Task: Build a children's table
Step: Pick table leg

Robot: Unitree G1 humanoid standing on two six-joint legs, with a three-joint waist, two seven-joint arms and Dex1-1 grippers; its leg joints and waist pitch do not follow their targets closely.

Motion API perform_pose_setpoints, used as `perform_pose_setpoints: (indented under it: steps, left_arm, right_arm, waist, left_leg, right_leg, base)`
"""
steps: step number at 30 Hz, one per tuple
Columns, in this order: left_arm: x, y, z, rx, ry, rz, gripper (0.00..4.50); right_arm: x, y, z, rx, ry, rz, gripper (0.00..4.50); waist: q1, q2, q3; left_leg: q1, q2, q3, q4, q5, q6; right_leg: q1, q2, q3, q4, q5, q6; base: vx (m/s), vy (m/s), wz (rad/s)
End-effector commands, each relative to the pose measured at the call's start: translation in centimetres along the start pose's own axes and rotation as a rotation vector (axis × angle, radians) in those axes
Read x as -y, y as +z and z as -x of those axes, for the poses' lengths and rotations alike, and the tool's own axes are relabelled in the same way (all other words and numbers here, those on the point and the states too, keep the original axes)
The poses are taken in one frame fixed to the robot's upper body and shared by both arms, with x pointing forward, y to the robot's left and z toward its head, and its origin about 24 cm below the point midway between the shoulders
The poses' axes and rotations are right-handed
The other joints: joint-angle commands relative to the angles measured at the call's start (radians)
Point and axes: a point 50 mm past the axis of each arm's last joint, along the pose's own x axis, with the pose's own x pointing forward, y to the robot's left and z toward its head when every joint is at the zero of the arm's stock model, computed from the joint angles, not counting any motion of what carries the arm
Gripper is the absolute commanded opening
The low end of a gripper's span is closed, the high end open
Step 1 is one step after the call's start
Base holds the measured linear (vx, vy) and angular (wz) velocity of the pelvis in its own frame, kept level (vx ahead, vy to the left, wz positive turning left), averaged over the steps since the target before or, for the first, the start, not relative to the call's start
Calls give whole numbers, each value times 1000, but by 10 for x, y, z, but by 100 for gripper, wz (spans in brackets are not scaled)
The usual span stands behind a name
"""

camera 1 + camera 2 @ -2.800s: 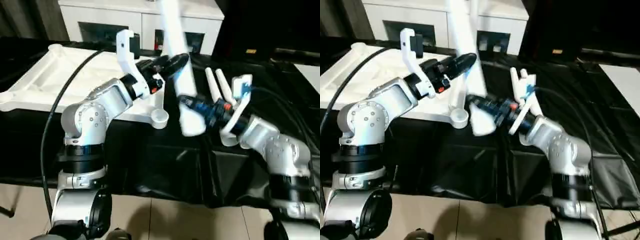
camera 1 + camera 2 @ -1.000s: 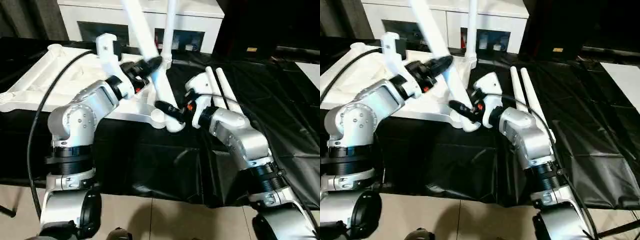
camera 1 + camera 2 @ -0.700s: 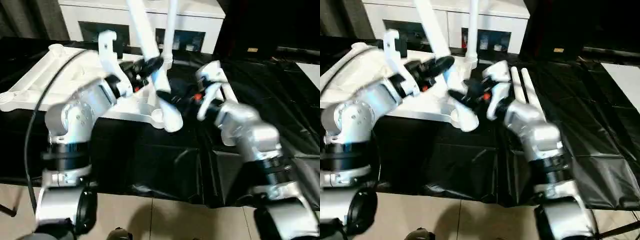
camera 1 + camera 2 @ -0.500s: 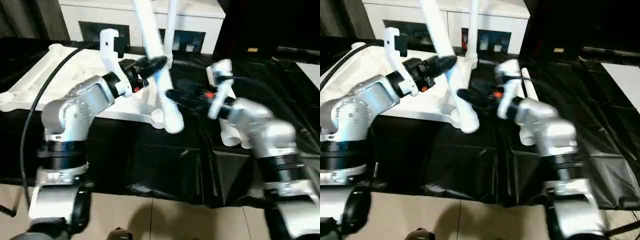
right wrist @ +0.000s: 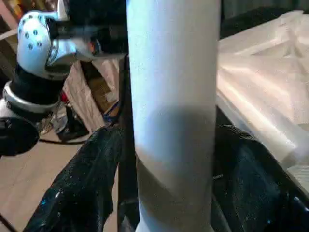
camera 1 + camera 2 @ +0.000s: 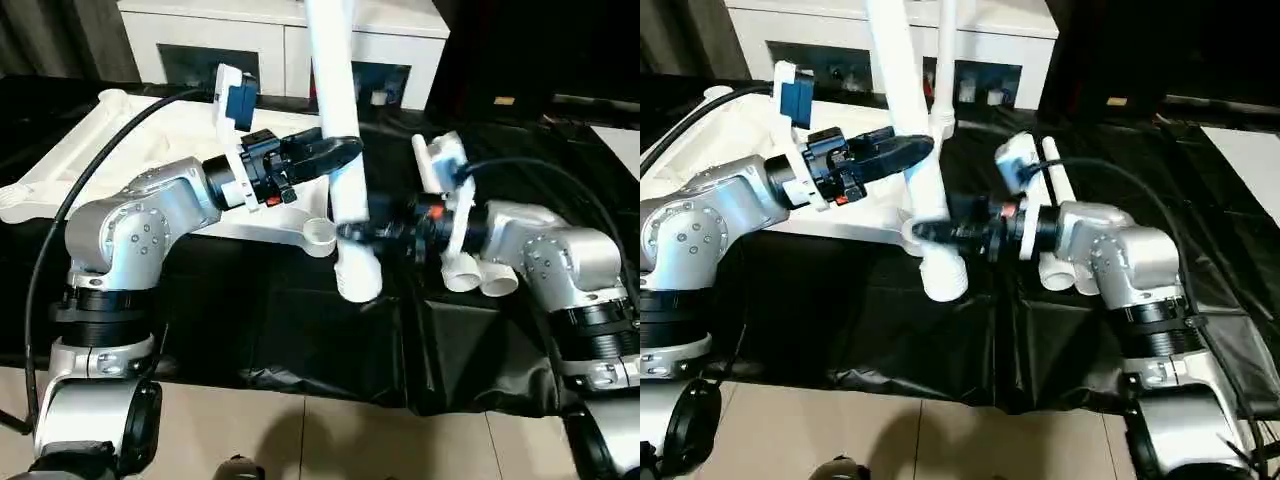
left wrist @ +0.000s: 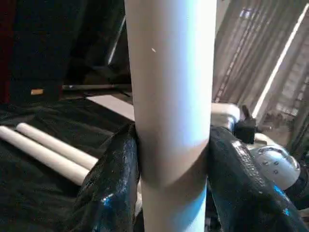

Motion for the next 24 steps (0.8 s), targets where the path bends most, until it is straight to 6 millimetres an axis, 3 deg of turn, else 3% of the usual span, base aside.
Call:
perform_pose_setpoints:
  steps: [1,6,17,24]
  left_arm:
    - [8,9,-4,26,-54,-17,180]
    - [7,8,-5,28,-53,-7,180]
    - [4,7,-2,20,-35,-6,180]
    - [0,6,-1,22,8,-13,180]
  right_arm:
    - [0,5,-1,-31,-5,31,323]
    - [2,7,-3,-29,-7,25,323]
    - [6,8,-5,-34,-24,32,210]
    - [11,9,-14,-32,-102,87,188]
  waist:
    - [3,4,-84]
    - [3,4,-84]
    - [4,3,-85]
    - [4,3,-85]
  left_leg:
    - [18,8,4,-63,-141,-9]
    - [18,7,4,-62,-144,-9]
    - [18,7,4,-61,-136,-7]
    - [19,7,4,-61,-136,-10]
  right_leg:
    - [60,-45,29,-61,-9,-259]
    - [60,-44,29,-61,-10,-260]
    - [60,-45,28,-59,-8,-260]
    - [58,-45,29,-59,-10,-256]
  base:
    - [0,0,0]
    - [0,0,0]
    - [0,0,0]
    - [0,0,0]
